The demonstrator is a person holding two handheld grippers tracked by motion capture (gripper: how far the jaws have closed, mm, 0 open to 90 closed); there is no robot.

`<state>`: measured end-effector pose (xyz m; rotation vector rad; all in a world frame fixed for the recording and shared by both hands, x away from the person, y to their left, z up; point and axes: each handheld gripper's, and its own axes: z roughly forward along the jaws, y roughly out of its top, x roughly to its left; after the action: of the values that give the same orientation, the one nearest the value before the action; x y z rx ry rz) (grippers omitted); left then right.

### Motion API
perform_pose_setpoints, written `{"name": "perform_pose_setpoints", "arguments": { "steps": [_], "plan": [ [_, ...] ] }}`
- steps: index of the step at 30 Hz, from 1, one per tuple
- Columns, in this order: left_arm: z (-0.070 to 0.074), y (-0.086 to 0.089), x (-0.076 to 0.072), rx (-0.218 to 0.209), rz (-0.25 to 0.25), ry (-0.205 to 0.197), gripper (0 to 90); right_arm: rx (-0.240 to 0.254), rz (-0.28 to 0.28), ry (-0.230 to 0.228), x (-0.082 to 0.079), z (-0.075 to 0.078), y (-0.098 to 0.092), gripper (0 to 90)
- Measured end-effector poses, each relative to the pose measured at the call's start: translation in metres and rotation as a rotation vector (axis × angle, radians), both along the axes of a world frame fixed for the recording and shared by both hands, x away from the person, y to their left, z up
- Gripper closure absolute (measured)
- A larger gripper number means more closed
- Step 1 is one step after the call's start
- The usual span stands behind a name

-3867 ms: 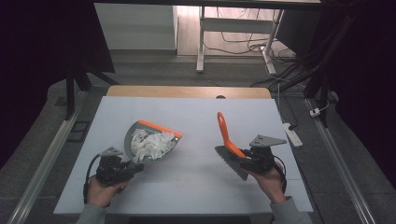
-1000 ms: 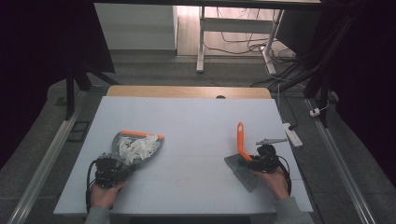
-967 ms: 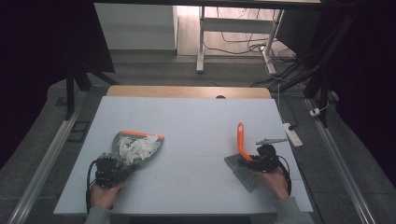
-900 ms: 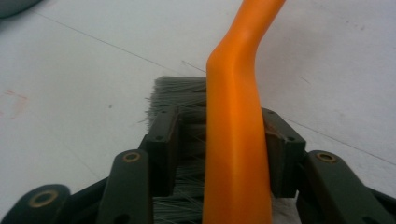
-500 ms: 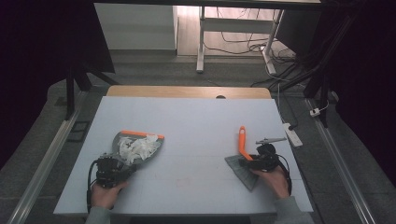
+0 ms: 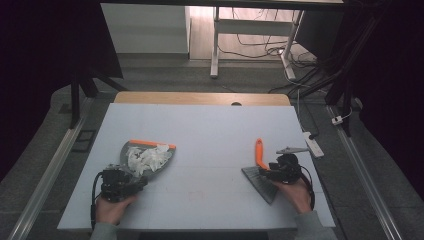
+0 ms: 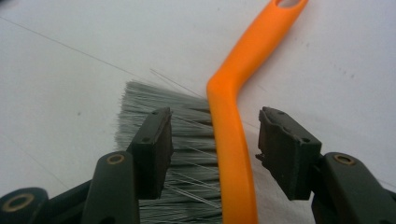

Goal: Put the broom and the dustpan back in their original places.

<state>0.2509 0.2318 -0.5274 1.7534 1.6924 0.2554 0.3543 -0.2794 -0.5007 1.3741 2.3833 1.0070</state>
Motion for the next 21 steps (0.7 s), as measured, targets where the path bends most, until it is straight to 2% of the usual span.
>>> {"name": "perform_pose_setpoints", "arguments": {
  "steps": [3, 10, 15, 18, 21],
  "plan": [
    [0.004, 0.001, -0.005, 0.013, -0.020, -0.011, 23.4, 0.013, 0.017, -0.025, -0.004, 0.002, 0.000, 45.1],
    [0.016, 0.004, -0.015, 0.052, -0.083, -0.069, 24.4, 0.010, 0.063, -0.075, -0.010, 0.007, 0.001, 45.6],
    [0.023, 0.006, -0.019, 0.040, -0.167, -0.120, 25.6, 0.019, 0.100, -0.091, -0.014, 0.009, 0.002, 46.4],
    [0.027, 0.004, -0.020, 0.038, -0.218, -0.148, 26.1, 0.005, 0.130, -0.115, -0.018, 0.012, 0.006, 46.5],
    [0.030, 0.003, -0.020, 0.019, -0.262, -0.167, 26.5, 0.004, 0.166, -0.129, -0.022, 0.014, 0.012, 46.5]
  ]
}}
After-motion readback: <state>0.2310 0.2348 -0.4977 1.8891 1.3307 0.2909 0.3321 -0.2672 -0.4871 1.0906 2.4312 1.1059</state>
